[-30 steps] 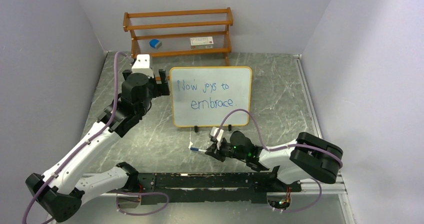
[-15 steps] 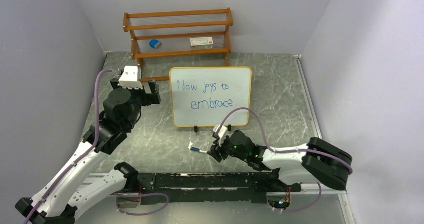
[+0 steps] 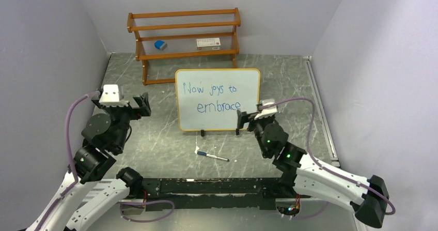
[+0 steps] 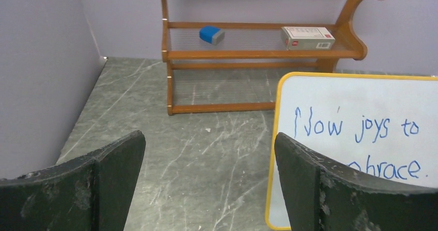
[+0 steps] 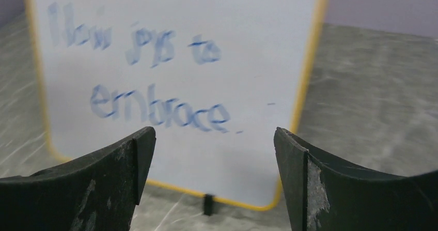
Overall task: Write a sentence on the whiteboard
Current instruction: Reset both arms
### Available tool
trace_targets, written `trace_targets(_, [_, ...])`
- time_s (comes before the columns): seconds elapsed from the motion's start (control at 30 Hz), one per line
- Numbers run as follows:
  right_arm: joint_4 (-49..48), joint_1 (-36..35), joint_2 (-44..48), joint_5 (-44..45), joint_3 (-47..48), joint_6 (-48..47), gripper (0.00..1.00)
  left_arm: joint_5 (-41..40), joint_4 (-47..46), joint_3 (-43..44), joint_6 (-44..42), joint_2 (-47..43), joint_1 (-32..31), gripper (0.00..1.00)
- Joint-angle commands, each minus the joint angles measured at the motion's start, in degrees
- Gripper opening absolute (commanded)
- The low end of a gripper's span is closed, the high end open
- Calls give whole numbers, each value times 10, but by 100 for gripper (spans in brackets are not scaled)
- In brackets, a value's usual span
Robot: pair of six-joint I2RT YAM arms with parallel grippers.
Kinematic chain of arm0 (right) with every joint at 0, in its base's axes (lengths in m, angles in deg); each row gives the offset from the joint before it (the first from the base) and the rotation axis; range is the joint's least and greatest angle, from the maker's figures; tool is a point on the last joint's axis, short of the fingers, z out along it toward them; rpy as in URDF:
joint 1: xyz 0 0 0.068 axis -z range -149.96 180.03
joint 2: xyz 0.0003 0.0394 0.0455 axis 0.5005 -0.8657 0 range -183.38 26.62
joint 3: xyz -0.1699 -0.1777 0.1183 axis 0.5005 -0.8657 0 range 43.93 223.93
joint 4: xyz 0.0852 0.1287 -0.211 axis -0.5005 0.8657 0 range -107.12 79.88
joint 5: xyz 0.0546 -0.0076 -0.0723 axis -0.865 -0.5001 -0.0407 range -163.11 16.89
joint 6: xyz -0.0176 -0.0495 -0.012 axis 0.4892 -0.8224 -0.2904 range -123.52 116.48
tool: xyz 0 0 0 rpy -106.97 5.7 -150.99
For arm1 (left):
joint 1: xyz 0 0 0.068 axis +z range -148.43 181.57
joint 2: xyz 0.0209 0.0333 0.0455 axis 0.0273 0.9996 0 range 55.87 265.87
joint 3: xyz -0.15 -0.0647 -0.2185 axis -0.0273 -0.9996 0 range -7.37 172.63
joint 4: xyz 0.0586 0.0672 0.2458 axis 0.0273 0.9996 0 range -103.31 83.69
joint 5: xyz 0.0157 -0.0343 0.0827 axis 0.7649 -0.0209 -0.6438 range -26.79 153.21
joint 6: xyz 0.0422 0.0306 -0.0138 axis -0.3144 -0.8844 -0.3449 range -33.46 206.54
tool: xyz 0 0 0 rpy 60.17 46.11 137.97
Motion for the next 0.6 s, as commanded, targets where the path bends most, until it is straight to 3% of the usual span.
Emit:
trace_targets(0.0, [112,21,55,175,48,8,89,-46,22,-12,0,-37,5,98])
trace_targets(0.27, [241,21,189,278,128,2,96,-84,32,-38,-1,-143,5,98])
trace_targets(0.57, [287,20,246,234,161,5,100,-117,10,-78,15,-191,5,98])
